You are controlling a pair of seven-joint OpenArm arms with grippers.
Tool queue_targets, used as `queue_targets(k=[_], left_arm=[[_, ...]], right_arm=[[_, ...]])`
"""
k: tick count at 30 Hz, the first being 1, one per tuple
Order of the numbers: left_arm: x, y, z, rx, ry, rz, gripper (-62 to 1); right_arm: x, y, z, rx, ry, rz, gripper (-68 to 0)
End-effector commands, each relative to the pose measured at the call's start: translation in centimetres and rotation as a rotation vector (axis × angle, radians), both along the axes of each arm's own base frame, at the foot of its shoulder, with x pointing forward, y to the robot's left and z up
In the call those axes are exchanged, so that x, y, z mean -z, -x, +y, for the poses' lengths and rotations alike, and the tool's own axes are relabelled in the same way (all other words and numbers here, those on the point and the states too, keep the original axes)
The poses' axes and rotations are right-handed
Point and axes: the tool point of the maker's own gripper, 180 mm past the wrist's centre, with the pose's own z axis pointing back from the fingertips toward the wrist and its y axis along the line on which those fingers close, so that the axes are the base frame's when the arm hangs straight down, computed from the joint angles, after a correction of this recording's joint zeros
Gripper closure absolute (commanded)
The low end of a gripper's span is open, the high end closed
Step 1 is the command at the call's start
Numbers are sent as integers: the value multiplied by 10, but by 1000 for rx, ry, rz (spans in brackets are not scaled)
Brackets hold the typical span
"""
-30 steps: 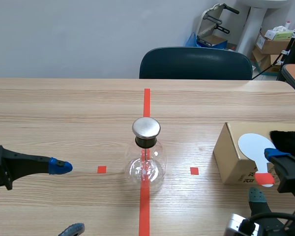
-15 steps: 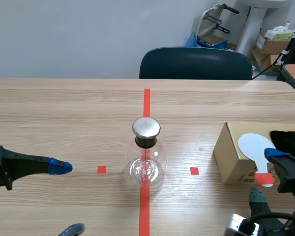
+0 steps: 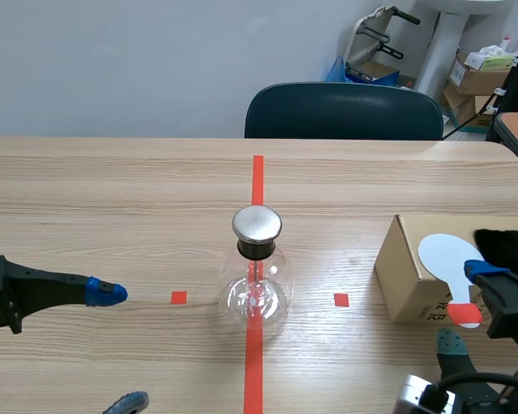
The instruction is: Do the electroscope experiment
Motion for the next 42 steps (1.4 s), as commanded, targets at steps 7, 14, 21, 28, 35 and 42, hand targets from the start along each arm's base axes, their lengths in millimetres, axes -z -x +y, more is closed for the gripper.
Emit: queue_targets(k=[7, 14, 21, 28, 35, 42], left_arm=[[-10, 0, -7, 5, 34, -11, -514], [-9, 0, -7, 5, 31, -10, -514], [-9, 0, -7, 5, 31, -10, -514], [-9, 0, -7, 5, 31, -10, -514], [-12, -5, -6, -10, 39, -25, -514], [-21, -36, -5, -113, 61, -64, -514]], right_arm=[[-14, -5, -2, 3, 14, -75, -679], [-14, -5, -2, 3, 14, -75, -679], [-14, -5, -2, 3, 14, -75, -679], [-12, -1, 1, -13, 9, -62, -679], [-10, 53, 4, -53, -35, 36, -679], [-28, 112, -8, -46, -219, 216, -679]])
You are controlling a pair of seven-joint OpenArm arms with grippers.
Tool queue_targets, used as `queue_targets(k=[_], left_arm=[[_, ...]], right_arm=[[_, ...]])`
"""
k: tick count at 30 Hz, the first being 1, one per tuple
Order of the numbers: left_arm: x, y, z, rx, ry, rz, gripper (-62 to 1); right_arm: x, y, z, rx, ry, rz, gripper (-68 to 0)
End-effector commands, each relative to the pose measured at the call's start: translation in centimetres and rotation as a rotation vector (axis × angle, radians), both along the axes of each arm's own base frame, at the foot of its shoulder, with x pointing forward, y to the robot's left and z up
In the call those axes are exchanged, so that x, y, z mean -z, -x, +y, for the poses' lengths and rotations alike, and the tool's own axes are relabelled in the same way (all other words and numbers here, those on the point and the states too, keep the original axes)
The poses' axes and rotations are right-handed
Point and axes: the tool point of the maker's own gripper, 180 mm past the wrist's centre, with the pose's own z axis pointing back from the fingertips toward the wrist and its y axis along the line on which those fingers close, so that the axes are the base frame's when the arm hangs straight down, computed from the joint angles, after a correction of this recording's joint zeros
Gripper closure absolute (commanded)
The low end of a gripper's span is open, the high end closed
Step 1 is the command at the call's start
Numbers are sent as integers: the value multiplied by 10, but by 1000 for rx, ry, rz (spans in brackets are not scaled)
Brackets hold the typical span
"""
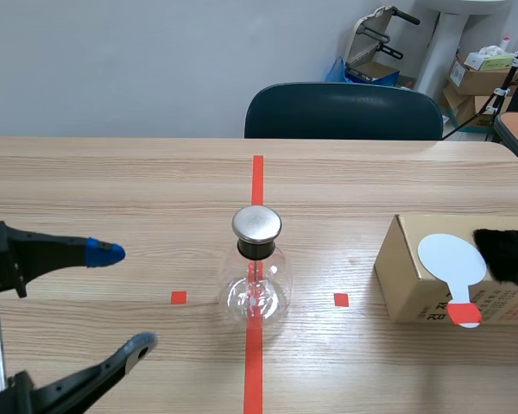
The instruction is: Do the electroscope experiment
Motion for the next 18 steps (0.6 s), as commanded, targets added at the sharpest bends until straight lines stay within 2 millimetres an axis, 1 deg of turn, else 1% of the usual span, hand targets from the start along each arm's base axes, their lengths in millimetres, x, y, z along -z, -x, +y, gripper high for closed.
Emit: queue_targets(k=[1, 2, 4, 7, 9, 11, 14, 16, 18], left_arm=[[-13, -7, -10, -16, 45, -30, -514], [-13, -12, -9, -32, 40, -36, -514], [-15, -21, -8, -58, 26, -45, -514], [-22, -33, -4, -88, -2, -70, -514], [-28, -41, 0, -104, -14, -86, -514], [-30, -48, 5, -124, -34, -85, -514], [-30, -53, 17, -161, -62, -86, -514], [-31, -52, 24, -185, -68, -87, -504], [-29, -48, 32, -210, -71, -71, -505]], right_arm=[[-15, -8, -3, -18, -47, -6, -679], [-21, -9, -5, -13, -96, 19, -679], [-36, -17, -9, -1, -201, 55, -679], [-61, -41, -15, 44, -367, 74, -679], [-75, -58, -16, 62, -475, 89, -679], [-91, -73, -13, 62, -592, 102, -679], [-114, -93, -5, 58, -752, 109, -679], [-124, -104, 2, 54, -828, 123, -679], [-129, -112, 11, 40, -881, 159, -679]])
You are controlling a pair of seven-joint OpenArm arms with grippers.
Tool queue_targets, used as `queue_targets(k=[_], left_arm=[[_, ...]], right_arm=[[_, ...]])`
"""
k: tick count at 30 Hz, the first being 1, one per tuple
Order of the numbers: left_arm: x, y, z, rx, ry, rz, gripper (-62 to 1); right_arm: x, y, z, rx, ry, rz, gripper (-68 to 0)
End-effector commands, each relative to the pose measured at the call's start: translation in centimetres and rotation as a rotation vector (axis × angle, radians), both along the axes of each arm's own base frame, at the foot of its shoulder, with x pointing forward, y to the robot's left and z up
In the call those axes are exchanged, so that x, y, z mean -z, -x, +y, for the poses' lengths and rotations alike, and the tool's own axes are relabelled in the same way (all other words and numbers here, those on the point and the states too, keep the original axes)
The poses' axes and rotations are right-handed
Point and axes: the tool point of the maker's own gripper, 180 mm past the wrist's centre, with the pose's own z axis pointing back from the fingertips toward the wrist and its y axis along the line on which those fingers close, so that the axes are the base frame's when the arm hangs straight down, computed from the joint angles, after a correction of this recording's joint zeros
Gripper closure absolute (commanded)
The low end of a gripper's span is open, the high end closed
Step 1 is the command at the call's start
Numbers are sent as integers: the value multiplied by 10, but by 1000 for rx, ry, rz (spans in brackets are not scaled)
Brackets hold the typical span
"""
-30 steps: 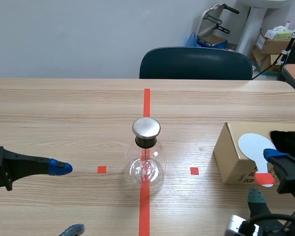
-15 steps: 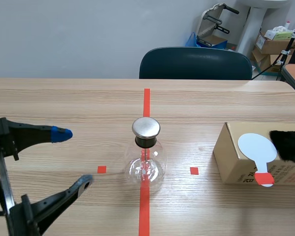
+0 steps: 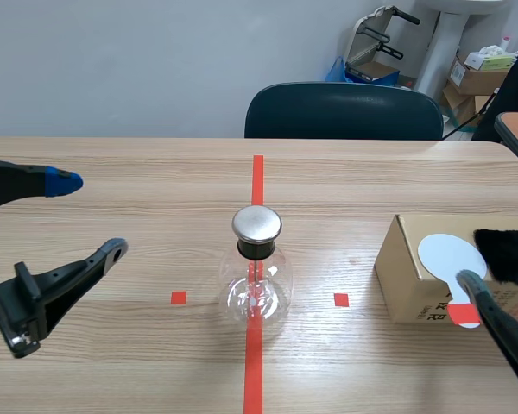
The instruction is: Do the electroscope experiment
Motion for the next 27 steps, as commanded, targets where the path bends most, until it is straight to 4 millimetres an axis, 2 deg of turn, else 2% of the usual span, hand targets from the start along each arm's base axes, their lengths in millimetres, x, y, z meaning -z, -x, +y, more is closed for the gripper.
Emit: queue_targets(k=[1, 5, 11, 17, 21, 27], left_arm=[[-3, 10, -2, -7, 43, 16, -506], [-1, 22, 18, -63, 60, 35, -506], [7, 34, 42, -158, 6, 24, -506], [17, 32, 59, -254, -108, 15, -506], [11, 38, 51, -241, -107, 7, -506], [-7, 46, 36, -215, -77, -6, -506]], right_arm=[[-10, -8, 5, 1, -50, -13, -679], [-29, -19, 23, -46, -185, -6, -679], [-49, -27, 45, -129, -271, -50, -679], [-58, -32, 67, -198, -326, -77, -679], [-59, -31, 75, -218, -346, -74, -679], [-55, -32, 74, -206, -336, -57, -679]])
